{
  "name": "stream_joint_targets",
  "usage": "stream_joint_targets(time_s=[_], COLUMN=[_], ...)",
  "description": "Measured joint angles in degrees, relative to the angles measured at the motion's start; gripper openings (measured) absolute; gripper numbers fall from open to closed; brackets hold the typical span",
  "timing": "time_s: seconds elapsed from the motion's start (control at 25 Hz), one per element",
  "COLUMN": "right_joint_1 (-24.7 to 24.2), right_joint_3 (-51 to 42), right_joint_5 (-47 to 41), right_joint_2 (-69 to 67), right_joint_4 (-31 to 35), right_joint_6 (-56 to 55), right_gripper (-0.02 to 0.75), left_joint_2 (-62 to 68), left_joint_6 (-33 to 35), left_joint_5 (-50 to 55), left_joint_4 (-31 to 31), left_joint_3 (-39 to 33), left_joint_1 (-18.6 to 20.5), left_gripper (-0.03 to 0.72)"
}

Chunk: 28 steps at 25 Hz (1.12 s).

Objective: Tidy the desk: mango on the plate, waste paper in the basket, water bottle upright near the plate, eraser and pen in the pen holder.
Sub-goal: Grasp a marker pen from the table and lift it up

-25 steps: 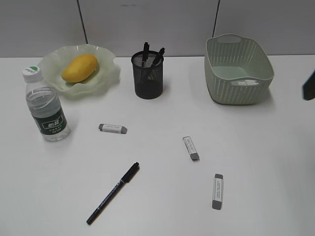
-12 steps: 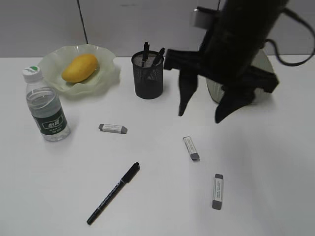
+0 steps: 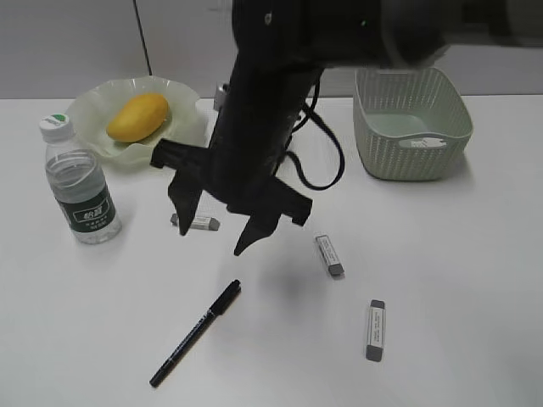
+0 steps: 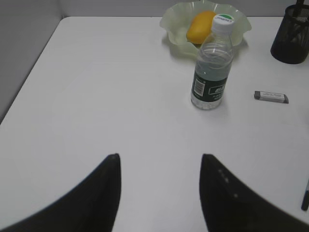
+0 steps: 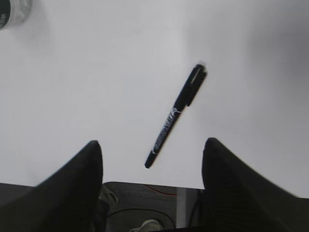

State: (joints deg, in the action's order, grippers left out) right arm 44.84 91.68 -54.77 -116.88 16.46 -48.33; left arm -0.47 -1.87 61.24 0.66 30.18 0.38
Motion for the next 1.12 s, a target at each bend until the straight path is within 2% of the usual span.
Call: stream_joint_targets(time_s=[0.48,0.68,0.92,1.12], right_joint_1=[4.7,5.0,8.0,8.3], right_joint_3=[0.1,0.1,0.1,0.1], right_joint_5=[5.4,4.0,4.0,4.3], right_joint_2=[-7.9,-9.5,-12.5,-12.6], right_joint_4=[-0.3,-1.4,-1.9,-5.6], right_joint_6=[-16.9,-19.0,-21.0,-23.2], right_gripper=[0.484,0.476,0.456,0.453], left_joint_2=[0.0,0.0,0.0,0.0], left_joint_6=[0.0,0.0,0.0,0.0], left_joint_5=[0.0,0.0,0.0,0.0], left_joint_4=[0.0,0.0,-0.3,-0.7], left_joint_3=[0.0,0.0,0.0,0.0], left_joint_1=[0.0,0.0,0.0,0.0], left_gripper=[0.372,0.344,0.302,0.255])
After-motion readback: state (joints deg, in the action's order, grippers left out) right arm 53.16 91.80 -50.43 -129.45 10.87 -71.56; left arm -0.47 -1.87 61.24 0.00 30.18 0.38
